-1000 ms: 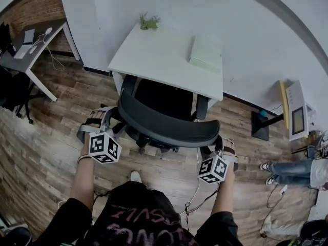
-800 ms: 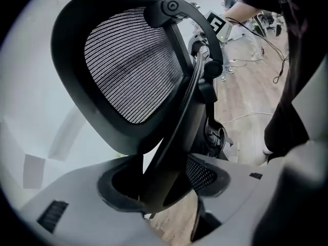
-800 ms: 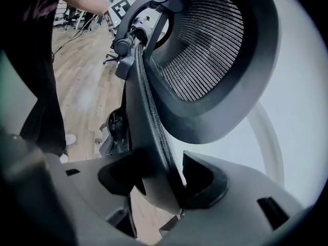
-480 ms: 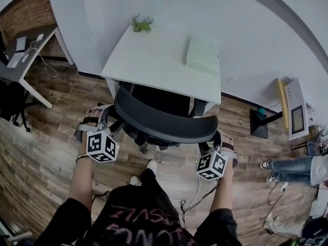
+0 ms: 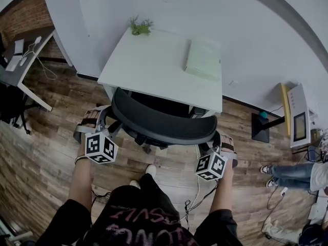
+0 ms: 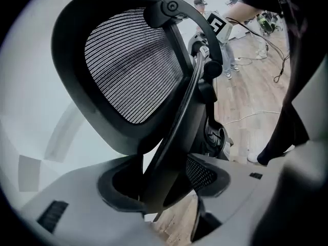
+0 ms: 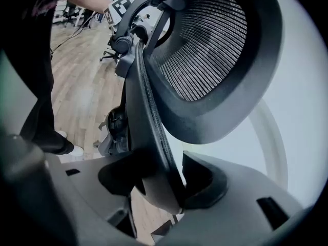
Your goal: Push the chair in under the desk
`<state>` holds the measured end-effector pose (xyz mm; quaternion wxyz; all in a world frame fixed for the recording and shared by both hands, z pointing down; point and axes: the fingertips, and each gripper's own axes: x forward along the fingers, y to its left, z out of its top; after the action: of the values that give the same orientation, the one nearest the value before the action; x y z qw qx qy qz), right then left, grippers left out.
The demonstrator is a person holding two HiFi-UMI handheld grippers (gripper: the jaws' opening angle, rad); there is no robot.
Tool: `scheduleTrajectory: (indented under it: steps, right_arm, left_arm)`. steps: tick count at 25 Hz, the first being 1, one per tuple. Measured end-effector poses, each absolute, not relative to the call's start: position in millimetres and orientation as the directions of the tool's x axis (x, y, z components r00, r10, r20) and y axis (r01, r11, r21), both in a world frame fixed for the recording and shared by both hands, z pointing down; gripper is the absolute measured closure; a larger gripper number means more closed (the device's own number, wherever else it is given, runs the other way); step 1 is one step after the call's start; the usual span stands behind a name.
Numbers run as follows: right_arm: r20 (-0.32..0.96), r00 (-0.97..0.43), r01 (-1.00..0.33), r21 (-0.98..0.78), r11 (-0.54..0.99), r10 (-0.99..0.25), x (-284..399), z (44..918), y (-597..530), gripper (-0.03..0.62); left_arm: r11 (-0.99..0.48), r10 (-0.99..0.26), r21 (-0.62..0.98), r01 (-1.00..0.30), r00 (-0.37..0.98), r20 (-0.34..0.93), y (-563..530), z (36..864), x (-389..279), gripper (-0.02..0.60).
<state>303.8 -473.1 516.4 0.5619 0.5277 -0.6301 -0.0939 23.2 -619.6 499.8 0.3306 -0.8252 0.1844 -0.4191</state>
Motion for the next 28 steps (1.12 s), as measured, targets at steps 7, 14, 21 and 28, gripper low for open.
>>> scheduleTrajectory:
  steps: [7, 14, 21, 28]
  right_arm:
    - [0.595, 0.173, -0.551, 0.719, 0.424, -0.785, 316.6, 515.9, -504.1, 0.338]
    - [0.602, 0.144, -0.545, 0.711, 0.445, -0.785, 323.8, 515.9, -524.2, 0.338]
    - [0.595, 0.143, -0.533, 0.719, 0.445, -0.791, 322.9, 517.8, -520.6, 0.341]
    - [0.580, 0.150, -0.536, 0.728, 0.427, -0.801, 321.1, 516.8, -518.4, 0.340]
  left_arm:
    - [-0.712, -0.594, -0.701, -0.041, 0.566, 0.571, -646.4, 499.9, 34.1, 0.311]
    - [-0.710, -0.604, -0.702, -0.047, 0.553, 0.574, -665.3, 499.9, 41.9, 0.311]
    - [-0.706, -0.616, -0.706, -0.056, 0.541, 0.573, -662.5, 501.8, 41.3, 0.310]
    - [-0.705, -0.618, -0.707, -0.059, 0.541, 0.570, -662.1, 501.8, 40.9, 0.308]
